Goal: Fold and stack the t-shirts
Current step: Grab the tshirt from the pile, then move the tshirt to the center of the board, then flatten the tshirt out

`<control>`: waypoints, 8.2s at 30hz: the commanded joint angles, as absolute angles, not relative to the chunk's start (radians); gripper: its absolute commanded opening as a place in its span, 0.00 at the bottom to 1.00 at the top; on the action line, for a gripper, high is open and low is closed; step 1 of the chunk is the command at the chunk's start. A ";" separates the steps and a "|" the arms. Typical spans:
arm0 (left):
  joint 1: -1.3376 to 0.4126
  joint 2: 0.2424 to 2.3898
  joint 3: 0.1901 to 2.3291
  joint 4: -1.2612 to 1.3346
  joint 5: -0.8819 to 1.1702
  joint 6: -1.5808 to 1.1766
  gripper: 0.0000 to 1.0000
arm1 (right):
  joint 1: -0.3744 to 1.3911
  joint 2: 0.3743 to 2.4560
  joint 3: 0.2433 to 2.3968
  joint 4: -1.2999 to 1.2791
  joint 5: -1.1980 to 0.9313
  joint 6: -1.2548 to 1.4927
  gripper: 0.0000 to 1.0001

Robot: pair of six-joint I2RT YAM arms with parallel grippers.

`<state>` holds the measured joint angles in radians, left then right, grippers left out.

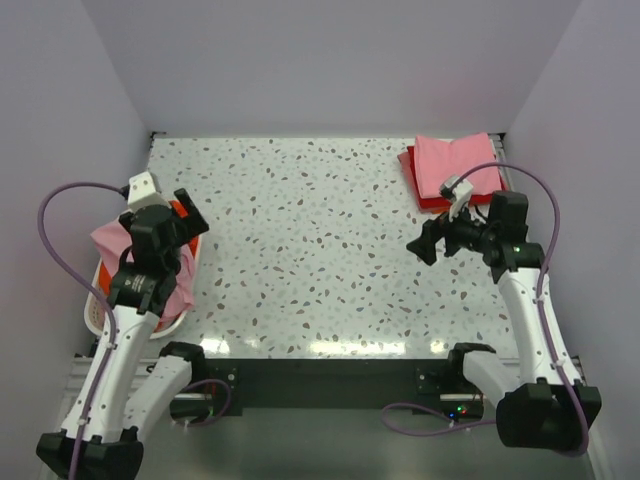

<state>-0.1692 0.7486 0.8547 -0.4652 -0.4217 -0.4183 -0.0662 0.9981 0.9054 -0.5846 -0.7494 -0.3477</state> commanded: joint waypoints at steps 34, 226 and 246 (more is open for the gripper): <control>-0.053 0.994 1.354 -0.111 0.501 -0.617 0.00 | -0.012 0.993 0.917 -0.561 -0.609 -0.362 0.99; -0.422 0.772 0.405 -0.204 0.121 -0.845 0.55 | 0.161 1.664 1.244 -0.466 0.074 -0.641 0.00; -0.153 1.739 1.192 -0.252 0.317 -0.224 0.50 | 0.152 1.609 1.189 -0.787 -0.710 -0.770 0.28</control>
<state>-0.1459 1.7058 1.1706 -0.1898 0.2150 -0.3164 0.1204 1.6093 1.1969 -0.6567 -0.3981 -0.6960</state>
